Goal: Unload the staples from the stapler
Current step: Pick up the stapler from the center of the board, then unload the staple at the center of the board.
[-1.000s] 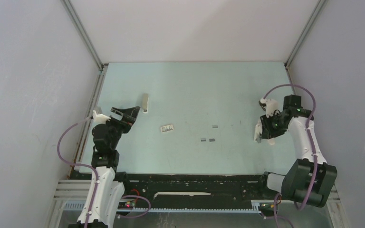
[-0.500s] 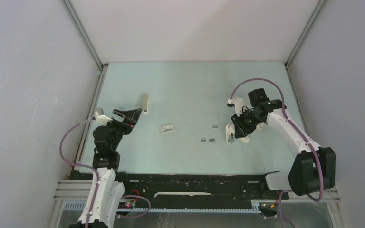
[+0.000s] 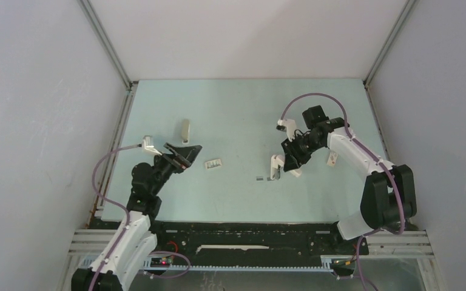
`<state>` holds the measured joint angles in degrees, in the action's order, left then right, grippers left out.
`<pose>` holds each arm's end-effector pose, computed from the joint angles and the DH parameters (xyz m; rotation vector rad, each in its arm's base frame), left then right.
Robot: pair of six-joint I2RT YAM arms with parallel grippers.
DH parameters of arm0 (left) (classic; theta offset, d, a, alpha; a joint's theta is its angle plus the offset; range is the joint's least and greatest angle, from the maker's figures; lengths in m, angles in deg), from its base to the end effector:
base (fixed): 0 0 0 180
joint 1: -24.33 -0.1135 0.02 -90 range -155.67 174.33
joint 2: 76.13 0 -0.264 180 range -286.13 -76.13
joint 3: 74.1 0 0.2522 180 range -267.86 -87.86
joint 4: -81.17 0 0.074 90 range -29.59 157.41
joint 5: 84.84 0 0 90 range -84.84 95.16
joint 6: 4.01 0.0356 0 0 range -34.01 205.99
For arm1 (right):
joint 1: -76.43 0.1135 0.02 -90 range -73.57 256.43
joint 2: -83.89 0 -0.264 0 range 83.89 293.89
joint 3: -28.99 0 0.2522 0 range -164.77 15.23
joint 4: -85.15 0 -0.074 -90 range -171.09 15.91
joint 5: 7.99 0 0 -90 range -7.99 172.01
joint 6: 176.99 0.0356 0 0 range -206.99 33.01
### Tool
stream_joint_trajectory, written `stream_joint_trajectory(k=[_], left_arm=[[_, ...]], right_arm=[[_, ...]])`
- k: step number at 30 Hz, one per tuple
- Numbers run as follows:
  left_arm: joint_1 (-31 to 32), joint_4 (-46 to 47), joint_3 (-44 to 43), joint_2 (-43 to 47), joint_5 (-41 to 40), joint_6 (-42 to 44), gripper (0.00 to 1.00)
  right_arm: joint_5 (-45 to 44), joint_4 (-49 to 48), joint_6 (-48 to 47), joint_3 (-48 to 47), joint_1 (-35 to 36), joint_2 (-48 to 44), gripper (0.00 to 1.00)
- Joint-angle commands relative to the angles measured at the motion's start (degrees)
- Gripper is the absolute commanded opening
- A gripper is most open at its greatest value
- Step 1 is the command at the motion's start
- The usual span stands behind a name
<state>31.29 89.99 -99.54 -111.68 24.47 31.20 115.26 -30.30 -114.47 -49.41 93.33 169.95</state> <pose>0.1584 -0.0312 0.2203 -0.4263 1.6518 -1.0900 0.2656 0.1011 0.2444 -1.1300 2.4383 0.7594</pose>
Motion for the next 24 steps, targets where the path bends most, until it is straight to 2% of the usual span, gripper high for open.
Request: stream_joint_trajectory(k=[1, 14, 24], left_arm=[[4.17, 10.89, 1.71, -3.56, 1.22, 3.80, 1.00], [19.38, 21.56, -5.93, -25.92, 1.72, 4.85, 1.00], [25.18, 26.79, -11.21, -37.43, 3.51, 3.16, 1.00]], right_arm=[[5.87, -1.37, 1.60, -2.45, -0.64, 0.48, 0.00], [13.29, -1.57, 3.43, -3.07, -4.41, 0.96, 0.00], [17.54, -2.03, 4.78, -3.09, -7.83, 0.86, 0.00]])
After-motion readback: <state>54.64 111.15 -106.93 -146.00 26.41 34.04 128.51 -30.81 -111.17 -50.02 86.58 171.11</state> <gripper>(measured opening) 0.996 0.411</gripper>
